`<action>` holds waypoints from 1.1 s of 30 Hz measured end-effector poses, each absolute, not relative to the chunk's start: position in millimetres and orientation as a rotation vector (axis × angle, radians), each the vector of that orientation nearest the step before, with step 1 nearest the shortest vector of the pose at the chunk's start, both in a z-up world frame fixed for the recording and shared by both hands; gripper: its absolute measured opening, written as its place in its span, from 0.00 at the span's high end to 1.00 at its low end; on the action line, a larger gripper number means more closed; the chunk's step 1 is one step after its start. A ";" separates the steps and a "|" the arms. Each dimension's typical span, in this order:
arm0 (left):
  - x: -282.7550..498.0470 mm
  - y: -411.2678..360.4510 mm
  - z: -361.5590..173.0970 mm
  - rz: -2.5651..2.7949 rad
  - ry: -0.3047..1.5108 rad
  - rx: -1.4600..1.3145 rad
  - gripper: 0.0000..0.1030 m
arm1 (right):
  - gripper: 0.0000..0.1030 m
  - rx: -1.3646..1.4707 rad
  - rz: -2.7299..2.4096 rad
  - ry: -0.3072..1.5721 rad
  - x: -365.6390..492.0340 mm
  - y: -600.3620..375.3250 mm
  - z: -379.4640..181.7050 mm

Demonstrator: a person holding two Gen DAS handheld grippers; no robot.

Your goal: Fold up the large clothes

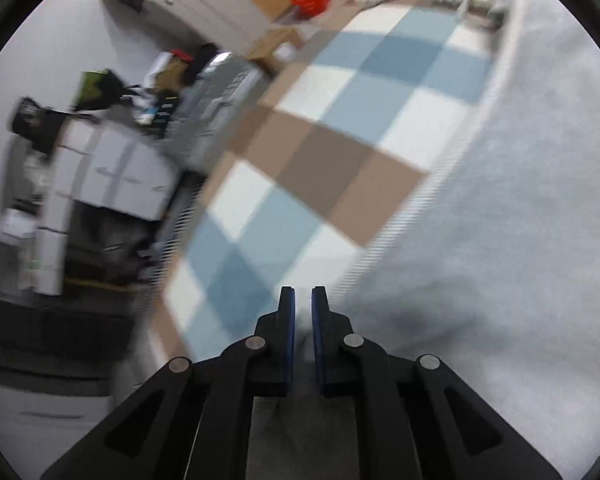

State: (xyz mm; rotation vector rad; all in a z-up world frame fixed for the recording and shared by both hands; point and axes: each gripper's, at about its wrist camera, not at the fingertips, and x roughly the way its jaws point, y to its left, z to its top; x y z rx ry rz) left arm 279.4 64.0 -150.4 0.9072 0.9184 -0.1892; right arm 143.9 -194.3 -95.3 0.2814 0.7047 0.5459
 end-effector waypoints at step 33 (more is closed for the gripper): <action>55.8 236.4 -177.1 -0.169 0.946 -1.021 0.16 | 0.00 0.267 0.618 0.626 70.1 -144.8 -83.1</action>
